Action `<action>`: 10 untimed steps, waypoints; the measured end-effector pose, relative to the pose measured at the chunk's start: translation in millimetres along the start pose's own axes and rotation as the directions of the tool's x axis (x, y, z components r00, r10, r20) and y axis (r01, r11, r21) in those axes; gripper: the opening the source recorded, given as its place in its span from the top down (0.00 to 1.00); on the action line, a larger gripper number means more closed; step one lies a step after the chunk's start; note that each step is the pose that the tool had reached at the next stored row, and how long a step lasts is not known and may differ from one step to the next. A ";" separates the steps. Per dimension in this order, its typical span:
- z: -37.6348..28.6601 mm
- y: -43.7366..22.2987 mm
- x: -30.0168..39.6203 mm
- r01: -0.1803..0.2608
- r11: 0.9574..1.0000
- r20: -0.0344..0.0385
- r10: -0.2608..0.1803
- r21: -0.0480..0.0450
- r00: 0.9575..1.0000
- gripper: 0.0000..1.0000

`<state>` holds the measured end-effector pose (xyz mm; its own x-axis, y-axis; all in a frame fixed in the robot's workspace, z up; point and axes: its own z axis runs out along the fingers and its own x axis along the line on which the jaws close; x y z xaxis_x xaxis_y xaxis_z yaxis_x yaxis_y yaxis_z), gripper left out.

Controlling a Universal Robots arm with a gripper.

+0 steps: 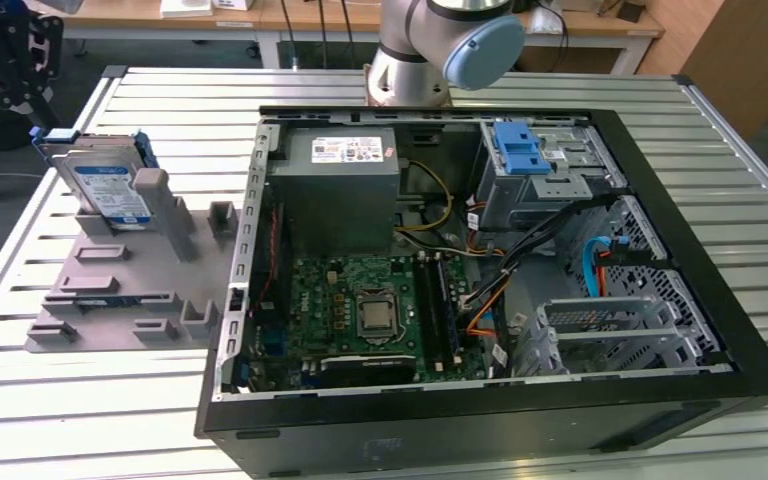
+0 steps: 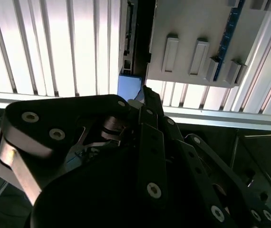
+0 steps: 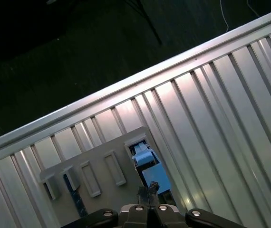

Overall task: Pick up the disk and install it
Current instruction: 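Pick up the disk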

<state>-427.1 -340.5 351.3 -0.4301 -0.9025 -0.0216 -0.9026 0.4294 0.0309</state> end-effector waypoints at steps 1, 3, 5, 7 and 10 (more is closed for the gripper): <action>0.0 0.0 0.0 0.007 1.000 0.000 -0.007 0.000 1.000 0.89; 0.0 0.0 0.0 0.023 1.000 -0.001 -0.023 -0.001 1.000 0.89; 0.0 0.0 0.0 0.045 0.999 -0.001 -0.045 -0.001 0.999 0.89; 0.2 0.0 0.0 0.076 0.997 -0.002 -0.076 -0.002 0.997 0.89; 0.5 0.0 0.0 0.127 0.992 -0.003 -0.127 -0.003 0.992 0.89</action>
<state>-427.0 -340.4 350.8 -0.3121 -0.9498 -0.0221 -0.9498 0.3114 0.0305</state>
